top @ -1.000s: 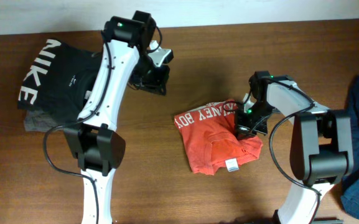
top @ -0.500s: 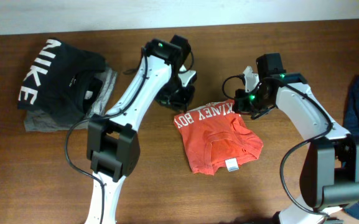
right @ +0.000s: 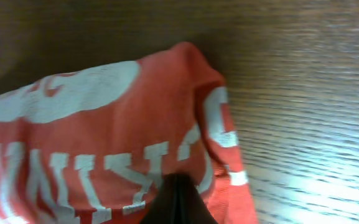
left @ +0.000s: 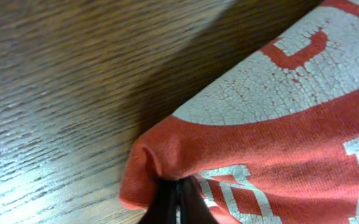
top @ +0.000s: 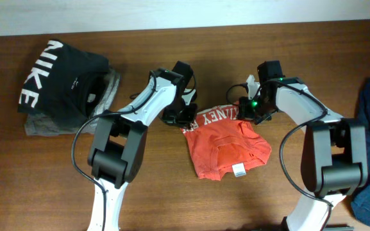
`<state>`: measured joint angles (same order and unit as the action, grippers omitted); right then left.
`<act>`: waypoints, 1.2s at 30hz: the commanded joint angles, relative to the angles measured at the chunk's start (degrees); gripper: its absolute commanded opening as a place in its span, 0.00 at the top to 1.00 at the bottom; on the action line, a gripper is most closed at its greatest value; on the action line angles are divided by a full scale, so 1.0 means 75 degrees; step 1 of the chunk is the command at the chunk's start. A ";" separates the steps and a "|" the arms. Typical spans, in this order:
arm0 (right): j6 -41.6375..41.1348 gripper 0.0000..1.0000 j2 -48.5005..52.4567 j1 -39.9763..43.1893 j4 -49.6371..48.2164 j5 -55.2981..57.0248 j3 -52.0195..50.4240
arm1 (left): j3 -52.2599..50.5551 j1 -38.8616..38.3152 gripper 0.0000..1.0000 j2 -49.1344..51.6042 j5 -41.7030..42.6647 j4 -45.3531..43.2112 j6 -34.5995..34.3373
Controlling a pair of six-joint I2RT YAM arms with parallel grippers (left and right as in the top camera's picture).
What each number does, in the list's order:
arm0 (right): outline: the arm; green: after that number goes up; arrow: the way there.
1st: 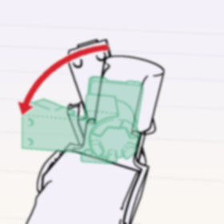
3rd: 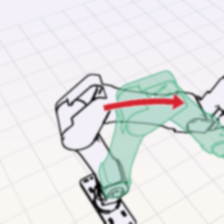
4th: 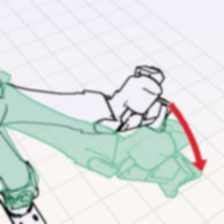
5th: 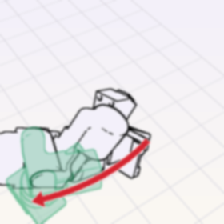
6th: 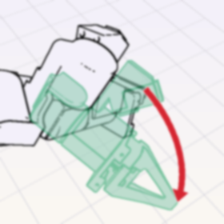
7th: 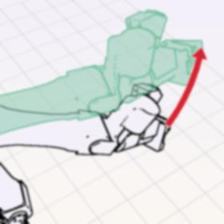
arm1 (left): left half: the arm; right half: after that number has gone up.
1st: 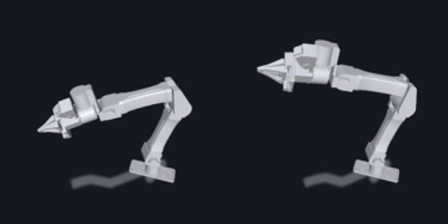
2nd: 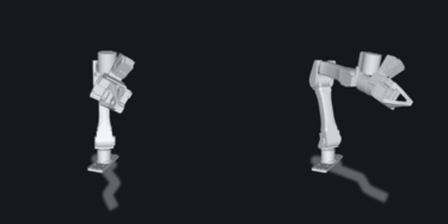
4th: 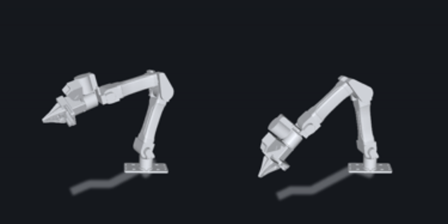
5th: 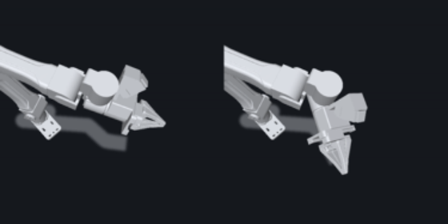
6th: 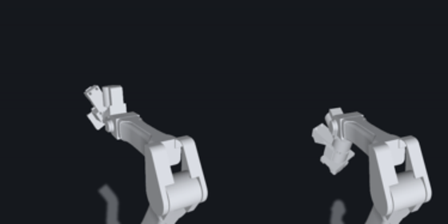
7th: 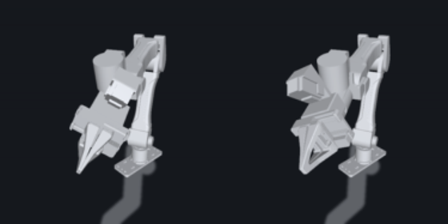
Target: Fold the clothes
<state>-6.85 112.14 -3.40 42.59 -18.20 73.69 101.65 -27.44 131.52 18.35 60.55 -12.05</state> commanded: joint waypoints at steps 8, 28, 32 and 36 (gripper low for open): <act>-0.0003 0.96 -0.0026 0.0766 0.0350 0.0592 -0.0038 | -0.0233 0.0956 1.00 0.0047 -0.0746 -0.0621 -0.0443; 0.1655 0.53 -0.0769 -0.0105 -0.0108 -0.1993 -0.0038 | 0.1090 0.1358 0.61 -0.0041 0.1064 0.0463 0.0557; 0.1370 0.78 -0.0364 -0.0472 -0.0408 -0.1166 -0.0055 | 0.1040 0.0968 0.65 -0.0038 0.0423 0.0918 0.0592; 0.1043 0.94 -0.0044 -0.0536 -0.0516 -0.0152 -0.0055 | 0.0799 0.0644 0.75 -0.0038 -0.0146 0.0991 0.0589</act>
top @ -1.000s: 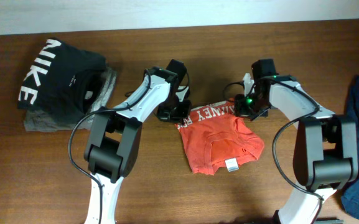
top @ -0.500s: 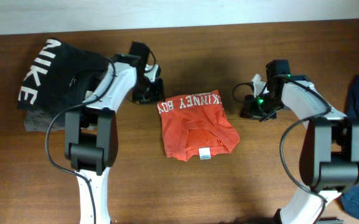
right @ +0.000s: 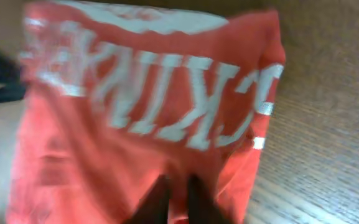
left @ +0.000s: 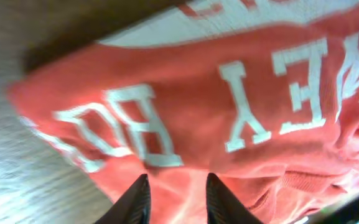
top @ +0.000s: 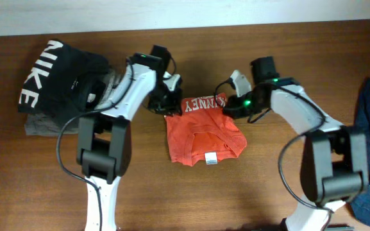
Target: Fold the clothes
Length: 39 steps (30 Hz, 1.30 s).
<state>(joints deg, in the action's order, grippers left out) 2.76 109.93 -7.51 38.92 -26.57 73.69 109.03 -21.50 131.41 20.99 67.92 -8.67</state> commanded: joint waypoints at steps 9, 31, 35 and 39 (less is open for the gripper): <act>-0.1294 0.96 0.0286 0.0519 0.0810 0.1871 -0.0052 | -0.0962 -0.0318 0.83 -0.0023 -0.0723 -0.0393 -0.0009; 0.0309 0.86 0.0312 0.0152 0.0204 -0.0350 -0.0344 | -0.0962 -0.0335 0.76 -0.0052 -0.0790 -0.0023 0.0000; 0.0184 0.96 0.0391 0.0160 0.0047 -0.0114 -0.0338 | -0.0962 -0.0335 0.76 -0.0052 -0.0807 -0.0047 0.0000; -0.0836 0.96 0.0376 0.0332 0.0041 0.1486 -0.0332 | -0.0962 -0.0338 0.76 -0.0052 -0.0950 -0.0041 0.0000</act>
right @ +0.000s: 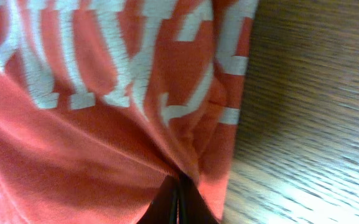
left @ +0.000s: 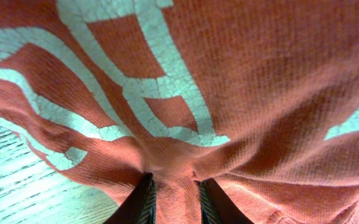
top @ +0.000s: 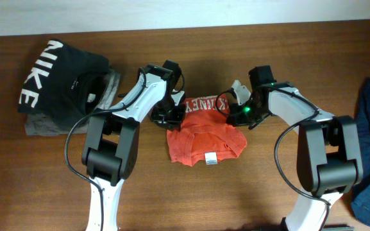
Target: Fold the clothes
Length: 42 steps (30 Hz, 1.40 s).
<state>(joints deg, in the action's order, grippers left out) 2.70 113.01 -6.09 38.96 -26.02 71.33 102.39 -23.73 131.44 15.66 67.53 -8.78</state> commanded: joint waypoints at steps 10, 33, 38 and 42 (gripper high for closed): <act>0.0152 0.55 -0.0650 0.0801 0.0417 -0.0105 0.0006 | -0.0076 -0.0041 0.76 -0.0055 -0.0414 0.0029 0.0047; -0.0160 0.94 -0.0933 0.0309 -0.0315 -0.1413 0.0003 | 0.0393 0.0746 0.27 -0.1201 -0.0452 0.0055 -0.1148; 0.0061 0.95 -0.1037 0.0294 -0.0093 -0.1851 0.0003 | 0.0163 0.1434 0.13 -0.1198 0.0522 0.0003 -0.0944; -0.0268 0.96 -0.1008 0.0149 0.0536 -0.1169 0.0003 | -0.0402 0.1859 0.08 -0.1189 0.2340 -0.0417 -0.0082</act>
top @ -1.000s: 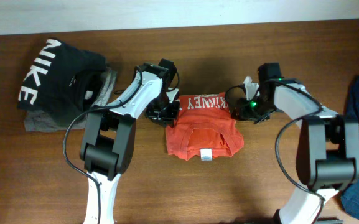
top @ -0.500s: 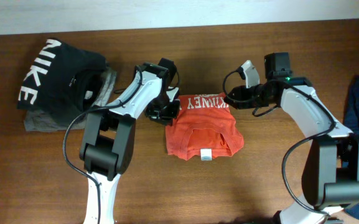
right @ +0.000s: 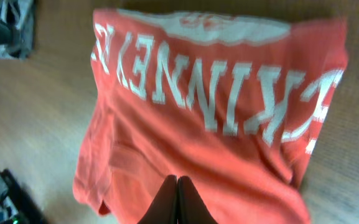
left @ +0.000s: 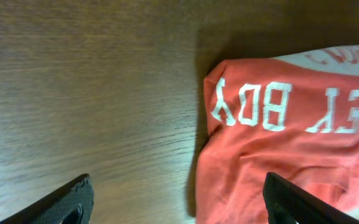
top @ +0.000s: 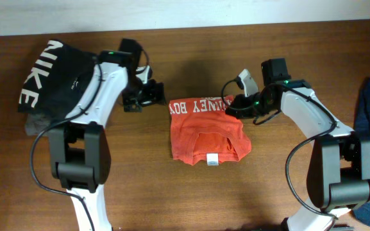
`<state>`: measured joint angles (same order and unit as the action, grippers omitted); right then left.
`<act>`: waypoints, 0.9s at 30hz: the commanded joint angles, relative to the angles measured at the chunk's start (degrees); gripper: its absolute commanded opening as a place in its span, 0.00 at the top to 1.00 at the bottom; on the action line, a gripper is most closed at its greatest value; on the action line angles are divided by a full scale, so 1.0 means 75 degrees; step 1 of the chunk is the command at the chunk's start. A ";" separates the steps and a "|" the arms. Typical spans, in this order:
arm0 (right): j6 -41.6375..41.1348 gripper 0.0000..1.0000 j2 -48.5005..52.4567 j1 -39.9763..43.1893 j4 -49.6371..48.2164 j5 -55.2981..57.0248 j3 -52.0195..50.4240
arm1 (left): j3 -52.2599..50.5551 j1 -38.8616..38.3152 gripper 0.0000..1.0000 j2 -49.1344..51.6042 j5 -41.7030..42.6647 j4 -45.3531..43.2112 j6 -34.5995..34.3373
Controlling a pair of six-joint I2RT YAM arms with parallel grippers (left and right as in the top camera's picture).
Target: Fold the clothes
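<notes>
An orange garment [top: 207, 128] with white lettering lies folded into a rough square on the wooden table [top: 191, 192], a white tag [top: 211, 159] at its near edge. It also fills the right wrist view [right: 198, 124] and the right side of the left wrist view [left: 272, 137]. My left gripper [top: 151, 96] [left: 179, 211] is wide open over bare wood just left of the garment's top left corner. My right gripper [top: 234, 107] [right: 177, 186] is shut above the garment near its top right corner, with no fabric seen between the fingertips.
A black Nike garment [top: 56, 77] lies on grey cloth [top: 37, 125] at the far left, close behind my left arm. A blue garment lies at the right edge. Bare wood lies in front of the orange garment.
My left gripper has let go of the garment's top left corner, opened wide and moved left off it. My right gripper now sits higher over the garment. The lettered top edge lies flatter.
Both grippers were first shut on the orange garment's top corners, right of centre. Then the garment lay further left, lettered edge towards the back. Then both were low on that edge, pinching fabric. Now the garment lies flat and the left gripper is clear.
</notes>
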<state>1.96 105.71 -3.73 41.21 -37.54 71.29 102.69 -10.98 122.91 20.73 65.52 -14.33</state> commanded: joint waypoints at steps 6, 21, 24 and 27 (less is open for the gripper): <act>-0.1020 0.96 0.0026 -0.0731 0.0653 0.2174 -0.0006 | -0.1754 0.0256 0.07 -0.0050 0.2719 -0.0938 0.0868; -0.2535 0.96 0.0758 -0.1003 0.1084 0.2900 -0.0009 | -0.4048 -0.0723 0.05 -0.0050 0.2984 -0.3654 -0.1664; -0.2532 0.96 0.0758 -0.1003 0.1078 0.2900 -0.0009 | -0.4054 -0.0895 0.05 -0.0050 0.2978 -0.3829 -0.1664; -0.2530 0.96 0.0758 -0.1000 0.1075 0.2900 -0.0009 | -0.4054 -0.1046 0.05 -0.0050 0.2955 -0.4074 -0.1731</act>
<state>-16.32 110.89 -11.14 49.28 -17.10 71.26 74.85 -17.34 119.77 48.66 35.64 -25.91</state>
